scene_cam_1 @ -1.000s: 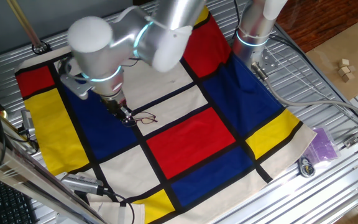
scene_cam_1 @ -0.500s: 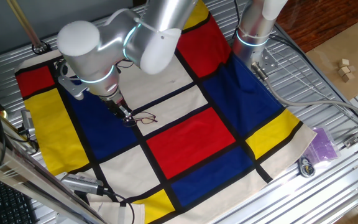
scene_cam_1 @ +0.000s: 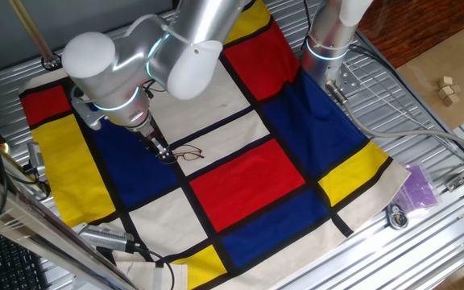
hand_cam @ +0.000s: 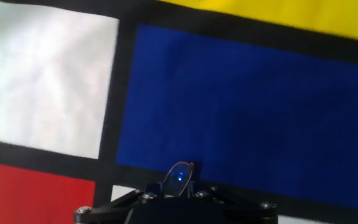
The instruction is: Unfold the leg of the glasses (with one hand)
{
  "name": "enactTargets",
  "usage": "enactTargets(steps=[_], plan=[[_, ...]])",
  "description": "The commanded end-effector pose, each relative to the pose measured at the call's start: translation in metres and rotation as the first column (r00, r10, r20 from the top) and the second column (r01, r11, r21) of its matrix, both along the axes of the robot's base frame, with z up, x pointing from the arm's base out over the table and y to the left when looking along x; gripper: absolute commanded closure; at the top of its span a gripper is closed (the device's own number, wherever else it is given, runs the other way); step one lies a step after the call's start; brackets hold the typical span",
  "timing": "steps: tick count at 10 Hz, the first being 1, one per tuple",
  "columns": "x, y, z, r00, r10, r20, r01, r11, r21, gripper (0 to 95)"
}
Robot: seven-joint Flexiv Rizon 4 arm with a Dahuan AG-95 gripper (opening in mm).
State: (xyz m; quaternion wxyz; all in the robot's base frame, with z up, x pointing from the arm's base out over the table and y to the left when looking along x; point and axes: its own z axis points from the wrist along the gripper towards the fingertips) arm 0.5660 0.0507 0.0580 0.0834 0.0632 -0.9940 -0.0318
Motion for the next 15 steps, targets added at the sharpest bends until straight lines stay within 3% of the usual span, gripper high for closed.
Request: enactTargets(steps=[1,6,15], plan=[[-0.006,-0.001,-0.005,0.993,-0.100,-0.055,0.102,0.995,0.023,76.0],[-0.018,0.002,-0.013,0.981,-0.175,-0.078,0.180,0.982,0.055,76.0],[-0.030,0.007,-0.020,0.974,-0.208,-0.089,0.214,0.975,0.061,76.0]])
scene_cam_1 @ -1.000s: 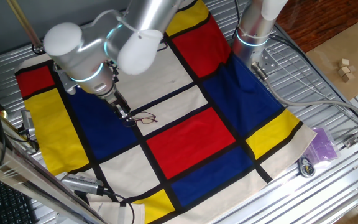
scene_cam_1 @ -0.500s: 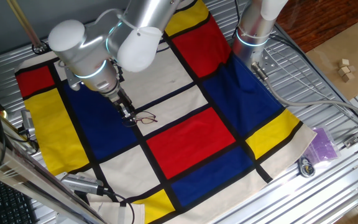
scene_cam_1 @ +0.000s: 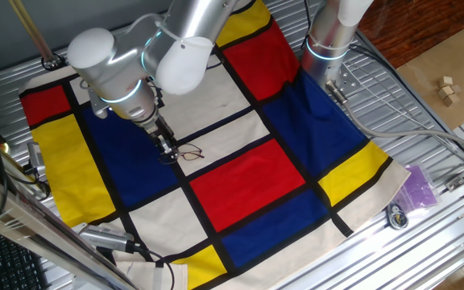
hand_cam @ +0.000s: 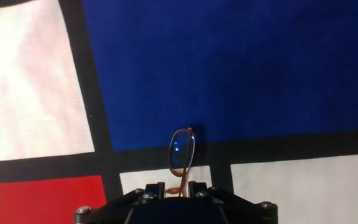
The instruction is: Unfold the leg of the glasses (with one hand)
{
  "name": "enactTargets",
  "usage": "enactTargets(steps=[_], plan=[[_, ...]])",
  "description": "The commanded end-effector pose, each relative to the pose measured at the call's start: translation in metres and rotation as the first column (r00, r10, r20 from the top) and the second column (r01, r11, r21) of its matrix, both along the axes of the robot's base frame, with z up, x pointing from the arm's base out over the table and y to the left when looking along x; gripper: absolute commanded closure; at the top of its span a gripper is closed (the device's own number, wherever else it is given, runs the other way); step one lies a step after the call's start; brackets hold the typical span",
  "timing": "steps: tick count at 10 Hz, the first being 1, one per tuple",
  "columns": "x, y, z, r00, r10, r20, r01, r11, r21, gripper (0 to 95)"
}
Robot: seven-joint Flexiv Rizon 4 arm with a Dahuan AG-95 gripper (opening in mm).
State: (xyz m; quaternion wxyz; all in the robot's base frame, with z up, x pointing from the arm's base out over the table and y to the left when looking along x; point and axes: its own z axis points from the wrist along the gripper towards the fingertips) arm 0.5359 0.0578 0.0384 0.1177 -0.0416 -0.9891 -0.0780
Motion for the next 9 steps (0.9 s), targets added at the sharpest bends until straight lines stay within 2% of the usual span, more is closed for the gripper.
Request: enactTargets(steps=[1,9], plan=[[-0.0003,0.0000,-0.0015,1.000,-0.002,-0.001,0.002,1.000,0.002,76.0],[-0.0044,-0.0009,-0.0074,1.000,-0.012,0.000,0.012,1.000,0.010,76.0]])
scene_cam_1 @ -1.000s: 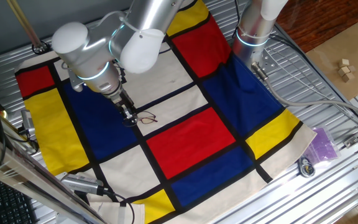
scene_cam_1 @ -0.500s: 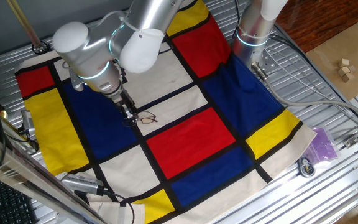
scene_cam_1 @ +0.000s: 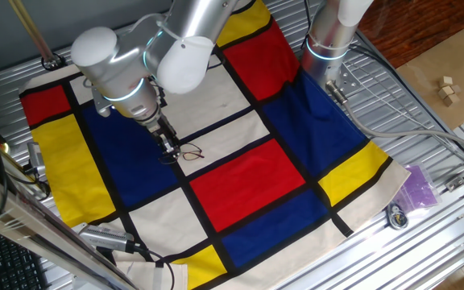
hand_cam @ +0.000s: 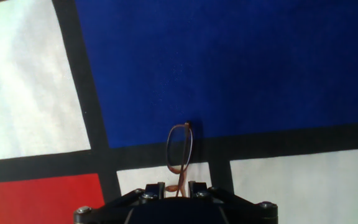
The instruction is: Unfold the leg of the glasses (with one hand)
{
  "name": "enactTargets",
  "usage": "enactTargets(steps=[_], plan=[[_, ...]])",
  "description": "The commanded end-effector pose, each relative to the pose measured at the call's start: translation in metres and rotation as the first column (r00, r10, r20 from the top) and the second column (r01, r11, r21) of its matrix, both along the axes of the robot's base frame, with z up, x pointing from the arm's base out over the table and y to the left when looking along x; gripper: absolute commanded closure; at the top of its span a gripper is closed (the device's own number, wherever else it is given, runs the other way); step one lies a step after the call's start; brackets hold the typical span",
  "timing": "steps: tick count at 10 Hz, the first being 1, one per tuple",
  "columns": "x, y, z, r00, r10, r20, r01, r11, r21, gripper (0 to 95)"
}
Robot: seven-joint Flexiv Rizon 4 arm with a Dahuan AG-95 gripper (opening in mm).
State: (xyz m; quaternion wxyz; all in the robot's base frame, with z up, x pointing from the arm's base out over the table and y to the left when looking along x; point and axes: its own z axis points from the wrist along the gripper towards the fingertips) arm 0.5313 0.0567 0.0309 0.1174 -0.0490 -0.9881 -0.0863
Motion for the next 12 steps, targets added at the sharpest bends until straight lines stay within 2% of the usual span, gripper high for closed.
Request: enactTargets(steps=[1,2,4,5,12], plan=[[0.0002,0.0003,0.0006,1.000,0.006,0.011,-0.006,1.000,-0.007,76.0],[0.0002,0.0003,0.0006,0.999,0.008,0.031,-0.008,1.000,-0.004,95.0],[0.0002,0.0003,0.0006,0.999,0.017,0.030,-0.017,1.000,-0.002,95.0],[0.0002,0.0003,0.0006,0.999,0.022,0.027,-0.022,1.000,0.002,76.0],[0.0002,0.0003,0.0006,0.999,-0.035,-0.002,0.035,0.999,-0.014,76.0]])
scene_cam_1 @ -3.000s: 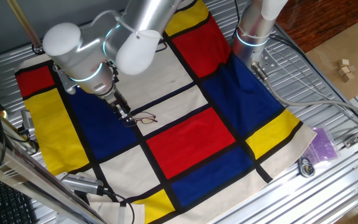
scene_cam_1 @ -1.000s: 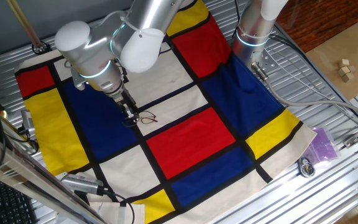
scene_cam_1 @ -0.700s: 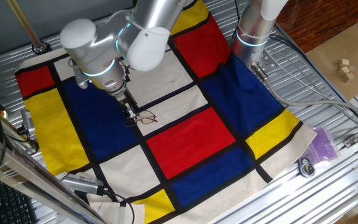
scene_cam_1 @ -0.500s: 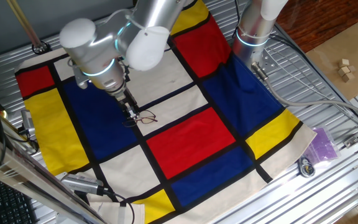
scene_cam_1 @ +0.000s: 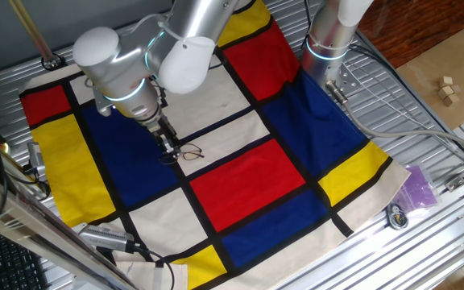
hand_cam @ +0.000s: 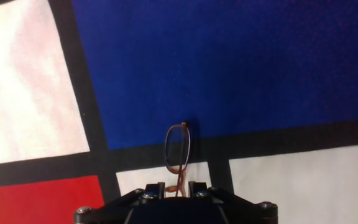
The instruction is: Unfold the leg of the glasses (with one hand)
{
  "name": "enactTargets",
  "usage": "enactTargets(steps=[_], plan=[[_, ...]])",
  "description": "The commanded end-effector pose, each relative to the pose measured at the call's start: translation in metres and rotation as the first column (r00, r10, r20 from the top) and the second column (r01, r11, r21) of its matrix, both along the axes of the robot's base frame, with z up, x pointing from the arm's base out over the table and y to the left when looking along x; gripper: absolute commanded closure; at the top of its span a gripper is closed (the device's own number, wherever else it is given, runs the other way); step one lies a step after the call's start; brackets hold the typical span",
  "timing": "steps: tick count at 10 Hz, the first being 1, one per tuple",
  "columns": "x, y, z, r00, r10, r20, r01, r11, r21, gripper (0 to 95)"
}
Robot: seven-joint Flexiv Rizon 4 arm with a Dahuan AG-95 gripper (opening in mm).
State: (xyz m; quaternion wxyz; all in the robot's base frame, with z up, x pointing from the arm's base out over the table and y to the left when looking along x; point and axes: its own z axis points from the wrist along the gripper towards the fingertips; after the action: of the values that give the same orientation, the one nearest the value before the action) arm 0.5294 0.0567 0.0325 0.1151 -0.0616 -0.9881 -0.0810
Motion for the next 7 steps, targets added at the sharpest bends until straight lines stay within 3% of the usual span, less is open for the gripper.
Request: enactTargets(steps=[1,7], plan=[[0.0021,0.0003,-0.0010,1.000,-0.014,-0.005,0.014,1.000,-0.001,76.0],[-0.0023,0.0022,-0.0040,1.000,-0.027,-0.008,0.027,1.000,-0.004,76.0]])
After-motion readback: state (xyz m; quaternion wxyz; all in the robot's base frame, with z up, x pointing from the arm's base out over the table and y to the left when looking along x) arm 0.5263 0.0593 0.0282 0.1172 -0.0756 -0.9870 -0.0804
